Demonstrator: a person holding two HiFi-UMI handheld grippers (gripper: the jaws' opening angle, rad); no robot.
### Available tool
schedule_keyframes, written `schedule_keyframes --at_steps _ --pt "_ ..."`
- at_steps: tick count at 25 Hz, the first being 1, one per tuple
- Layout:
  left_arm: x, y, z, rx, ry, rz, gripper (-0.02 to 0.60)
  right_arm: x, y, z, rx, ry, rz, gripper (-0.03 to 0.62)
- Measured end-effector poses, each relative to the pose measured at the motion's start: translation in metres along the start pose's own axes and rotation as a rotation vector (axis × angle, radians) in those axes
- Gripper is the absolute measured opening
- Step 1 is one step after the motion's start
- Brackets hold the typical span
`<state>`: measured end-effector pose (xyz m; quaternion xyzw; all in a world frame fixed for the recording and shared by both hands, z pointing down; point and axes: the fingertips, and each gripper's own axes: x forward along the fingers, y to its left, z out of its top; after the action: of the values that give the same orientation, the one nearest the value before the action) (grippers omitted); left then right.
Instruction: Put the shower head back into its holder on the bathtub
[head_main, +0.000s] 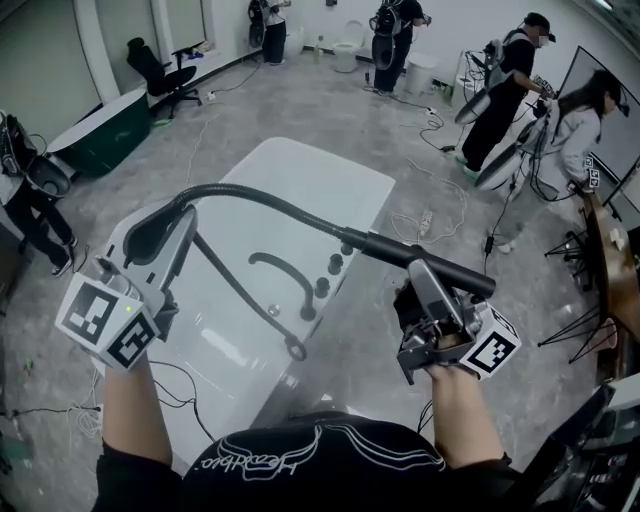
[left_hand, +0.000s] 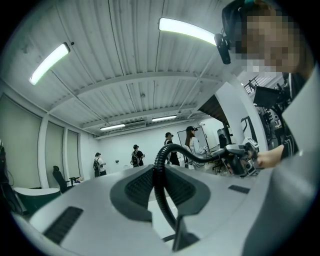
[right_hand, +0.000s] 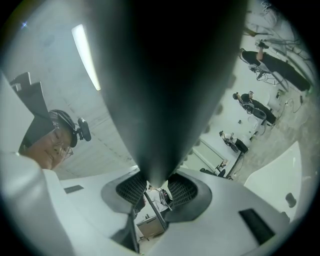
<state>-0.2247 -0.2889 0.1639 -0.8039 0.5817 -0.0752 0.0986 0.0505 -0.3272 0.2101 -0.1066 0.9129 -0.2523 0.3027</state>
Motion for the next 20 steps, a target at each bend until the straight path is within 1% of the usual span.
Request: schedule_keyframes --at_steps 4,7,13,20 --pt "0.003 0.033 -0.003 0.0 0.001 0.016 0.064 0.033 -0.011 -0.008 0.006 0.01 0.01 0.133" --pt "0.003 0.042 -0.014 -0.013 0.015 0.024 0.064 0.04 -0.021 -0.013 0.014 0.02 0.001 0.133" --pt "0.01 0.037 -0.032 -0.067 0.06 0.011 0.064 0.039 -0.039 -0.02 0.059 0.041 -0.029 0.133" --pt "0.009 0.015 -0.077 -0.167 0.116 -0.039 0.064 0.024 -0.06 -0.03 0.072 0.046 -0.101 0.133"
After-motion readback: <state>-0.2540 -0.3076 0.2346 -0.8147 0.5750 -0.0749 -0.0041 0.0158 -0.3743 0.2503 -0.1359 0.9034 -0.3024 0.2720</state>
